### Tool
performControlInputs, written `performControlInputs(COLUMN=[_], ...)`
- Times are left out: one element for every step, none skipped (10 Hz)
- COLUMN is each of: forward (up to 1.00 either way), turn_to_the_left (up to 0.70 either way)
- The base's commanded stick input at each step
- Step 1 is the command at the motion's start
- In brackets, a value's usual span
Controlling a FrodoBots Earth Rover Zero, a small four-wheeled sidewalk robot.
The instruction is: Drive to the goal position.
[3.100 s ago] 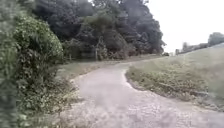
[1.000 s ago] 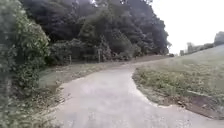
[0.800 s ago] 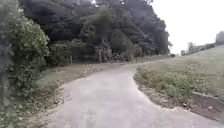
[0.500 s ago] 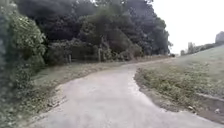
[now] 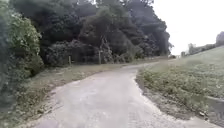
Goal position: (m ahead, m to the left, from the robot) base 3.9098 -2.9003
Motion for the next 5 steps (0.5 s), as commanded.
performControlInputs(forward=[0.45,0.45,0.45,0.45,0.45], turn_to_the_left=[0.0,0.08,0.18,0.27,0.27])
